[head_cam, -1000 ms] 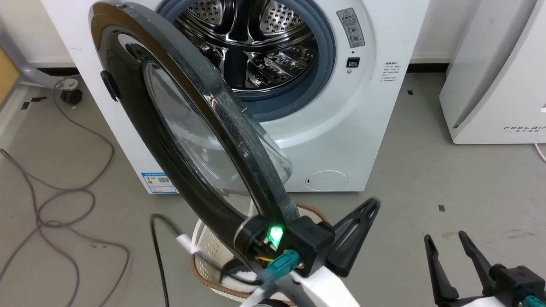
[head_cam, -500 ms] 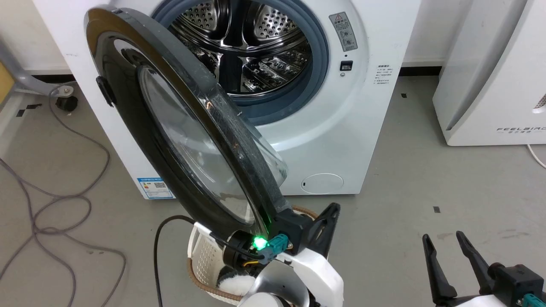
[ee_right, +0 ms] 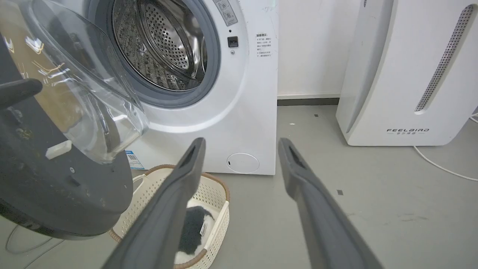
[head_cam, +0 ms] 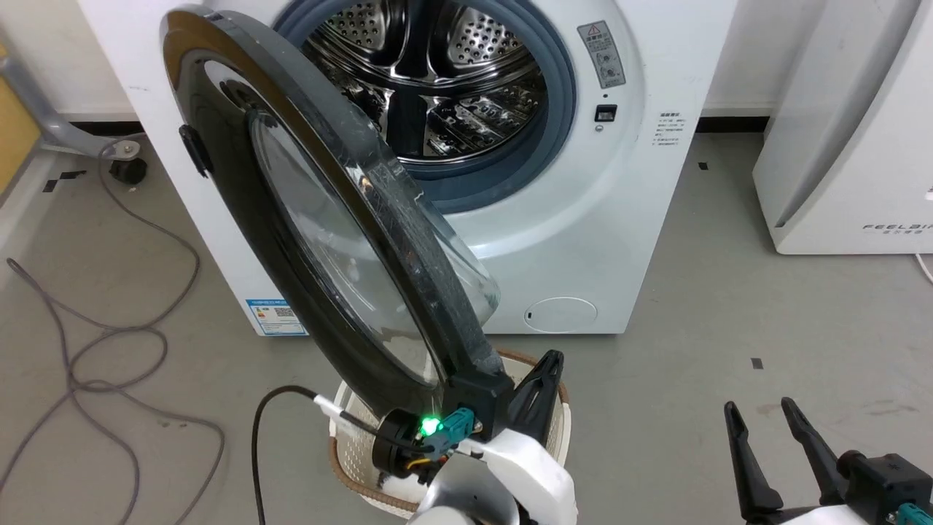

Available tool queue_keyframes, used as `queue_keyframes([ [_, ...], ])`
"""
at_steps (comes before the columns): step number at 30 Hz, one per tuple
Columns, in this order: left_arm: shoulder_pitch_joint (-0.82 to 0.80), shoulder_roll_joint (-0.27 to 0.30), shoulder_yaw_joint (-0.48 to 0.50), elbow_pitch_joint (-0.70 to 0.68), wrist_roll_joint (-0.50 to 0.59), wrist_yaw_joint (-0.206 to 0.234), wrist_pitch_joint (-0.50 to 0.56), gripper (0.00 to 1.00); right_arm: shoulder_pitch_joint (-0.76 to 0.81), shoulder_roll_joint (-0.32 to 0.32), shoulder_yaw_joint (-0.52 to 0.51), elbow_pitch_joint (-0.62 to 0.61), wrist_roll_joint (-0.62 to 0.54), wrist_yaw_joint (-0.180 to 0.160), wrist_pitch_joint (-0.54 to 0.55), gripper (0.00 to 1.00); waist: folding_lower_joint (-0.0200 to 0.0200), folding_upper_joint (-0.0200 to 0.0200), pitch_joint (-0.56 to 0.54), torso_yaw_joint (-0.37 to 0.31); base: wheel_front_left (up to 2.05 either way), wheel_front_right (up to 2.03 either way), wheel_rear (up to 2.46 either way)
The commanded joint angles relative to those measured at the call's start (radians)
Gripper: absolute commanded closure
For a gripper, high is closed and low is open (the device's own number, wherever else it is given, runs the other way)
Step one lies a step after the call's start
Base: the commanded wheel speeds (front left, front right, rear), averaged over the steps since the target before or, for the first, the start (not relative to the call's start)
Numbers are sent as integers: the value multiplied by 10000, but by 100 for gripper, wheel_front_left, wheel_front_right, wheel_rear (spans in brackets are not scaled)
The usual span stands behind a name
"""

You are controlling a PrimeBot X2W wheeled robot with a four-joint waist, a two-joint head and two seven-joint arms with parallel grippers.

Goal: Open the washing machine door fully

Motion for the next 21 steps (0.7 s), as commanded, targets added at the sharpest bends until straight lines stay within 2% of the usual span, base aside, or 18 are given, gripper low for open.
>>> queue_keyframes([
  [1, 190, 196, 165, -89, -13, 157, -46, 100, -49, 45, -4, 30, 43, 50, -41, 0, 0, -1, -4, 47, 0, 0, 0],
  [10, 1276, 949, 278, -1458, 89, 747, 130, 100, 94, 45, 17, 32, 50, 50, 48, 0, 0, -1, -163, 254, 0, 0, 0],
  [14, 2027, 1416, 359, -2458, 232, 1241, 295, 100, 184, 45, -39, -26, 5, 50, 141, 0, 0, -1, -209, 458, 0, 0, 0],
  [21, 2973, 1771, 826, -3762, 312, 2134, 286, 100, 265, 45, 7, -88, -50, 50, 269, 0, 0, -1, -239, 816, 0, 0, 0],
])
